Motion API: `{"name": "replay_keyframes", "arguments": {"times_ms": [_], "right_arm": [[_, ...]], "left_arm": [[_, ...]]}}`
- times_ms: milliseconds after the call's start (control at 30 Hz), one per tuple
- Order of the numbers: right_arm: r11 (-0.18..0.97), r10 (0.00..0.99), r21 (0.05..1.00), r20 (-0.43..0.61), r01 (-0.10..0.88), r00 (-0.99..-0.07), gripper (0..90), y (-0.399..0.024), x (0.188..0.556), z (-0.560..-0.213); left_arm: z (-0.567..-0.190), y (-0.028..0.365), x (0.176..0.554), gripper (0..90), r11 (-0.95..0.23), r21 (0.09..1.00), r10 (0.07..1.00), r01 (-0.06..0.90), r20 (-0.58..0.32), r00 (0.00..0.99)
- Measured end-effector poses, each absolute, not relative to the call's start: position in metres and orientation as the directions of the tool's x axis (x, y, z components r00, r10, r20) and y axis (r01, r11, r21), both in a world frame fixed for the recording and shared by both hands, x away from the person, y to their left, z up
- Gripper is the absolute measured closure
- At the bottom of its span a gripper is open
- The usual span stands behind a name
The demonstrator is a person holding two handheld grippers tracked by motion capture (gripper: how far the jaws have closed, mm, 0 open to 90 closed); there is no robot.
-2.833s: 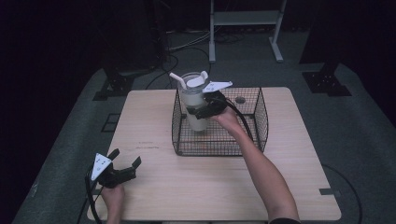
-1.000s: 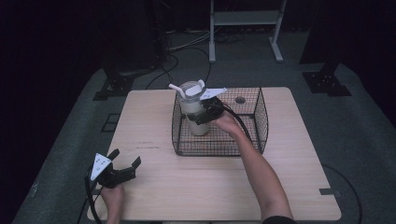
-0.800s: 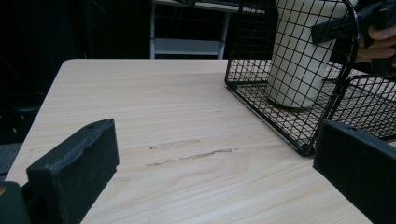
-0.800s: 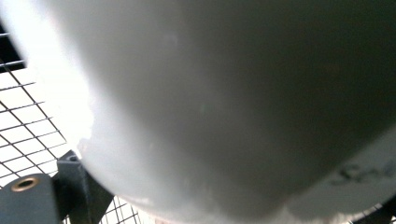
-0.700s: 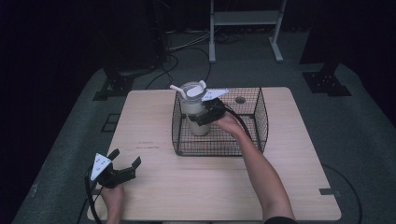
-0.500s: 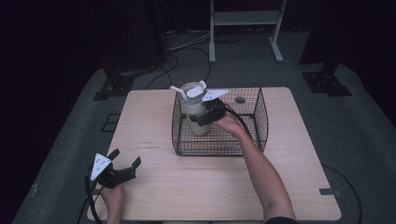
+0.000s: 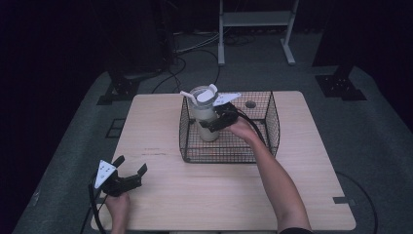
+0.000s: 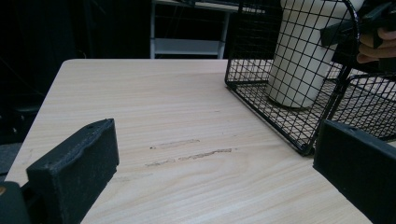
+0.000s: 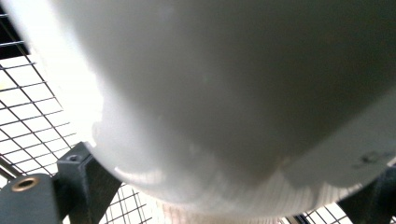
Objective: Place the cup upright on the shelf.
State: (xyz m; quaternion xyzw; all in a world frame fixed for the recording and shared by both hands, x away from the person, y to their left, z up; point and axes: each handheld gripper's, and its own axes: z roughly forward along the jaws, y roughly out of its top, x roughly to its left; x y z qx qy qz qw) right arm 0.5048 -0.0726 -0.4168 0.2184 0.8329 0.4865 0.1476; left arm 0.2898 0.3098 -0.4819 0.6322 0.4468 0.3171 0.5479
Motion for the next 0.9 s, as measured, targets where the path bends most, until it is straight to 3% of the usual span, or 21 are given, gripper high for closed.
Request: {"name": "replay_keyframes", "arguments": {"times_ms": [900], "right_arm": [[0.448,0.508,0.865,-0.04,0.224,-0.861,8.4,-0.0822,0.5007,-0.4154]], "left_arm": [[-0.482,0.3102,0.2906,0.0,0.002,0.976,0.915,0.218,-0.09,0.394]]}}
